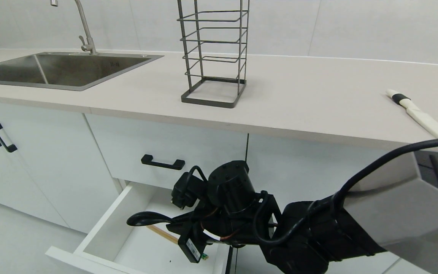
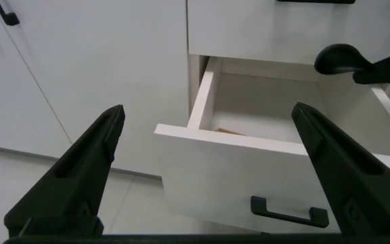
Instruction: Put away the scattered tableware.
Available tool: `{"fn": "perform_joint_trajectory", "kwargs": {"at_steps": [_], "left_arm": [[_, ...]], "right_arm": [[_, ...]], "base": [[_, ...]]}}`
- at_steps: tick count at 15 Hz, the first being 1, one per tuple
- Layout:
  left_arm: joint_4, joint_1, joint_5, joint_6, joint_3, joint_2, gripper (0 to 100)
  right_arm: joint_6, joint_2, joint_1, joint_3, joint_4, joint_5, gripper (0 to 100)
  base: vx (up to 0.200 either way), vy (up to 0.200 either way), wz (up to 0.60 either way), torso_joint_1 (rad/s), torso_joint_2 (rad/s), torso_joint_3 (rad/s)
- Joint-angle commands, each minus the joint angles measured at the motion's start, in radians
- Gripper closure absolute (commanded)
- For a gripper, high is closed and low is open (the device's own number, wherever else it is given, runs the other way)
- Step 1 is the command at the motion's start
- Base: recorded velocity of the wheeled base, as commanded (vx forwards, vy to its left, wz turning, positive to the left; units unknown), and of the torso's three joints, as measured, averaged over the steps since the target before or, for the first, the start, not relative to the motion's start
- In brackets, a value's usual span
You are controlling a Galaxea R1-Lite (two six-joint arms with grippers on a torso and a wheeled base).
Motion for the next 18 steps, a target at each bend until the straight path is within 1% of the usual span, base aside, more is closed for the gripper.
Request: {"fn": "perform_joint_trajectory", "kwargs": {"at_steps": [1,3,16,18], "left_arm": [[0.000,0.000,0.000,0.000,0.000,0.000,0],[0.000,0.000,0.000,0.000,0.000,0.000,0],[0.000,0.000,0.000,0.000,0.000,0.000,0],[0.000,0.000,0.000,0.000,0.000,0.000,0]], "right_arm": [[-0.010,0.021,-0.005,-0.013,0.000,0.000,100],[-0.019,0.044,-0.008,-0.047,0.014,0.000,100],[-0.019,0.162,-0.021,-0.076,0.017,0.000,100],[-0.039,0.179,-0.021,-0.078,0.020,0.000,100]], "base": [[0.000,0.000,0.00,0.000,0.00,0.000],[0.000,0.000,0.00,0.000,0.00,0.000],[0.000,0.000,0.00,0.000,0.00,0.000],[0.000,0.000,0.00,0.000,0.00,0.000]]}}
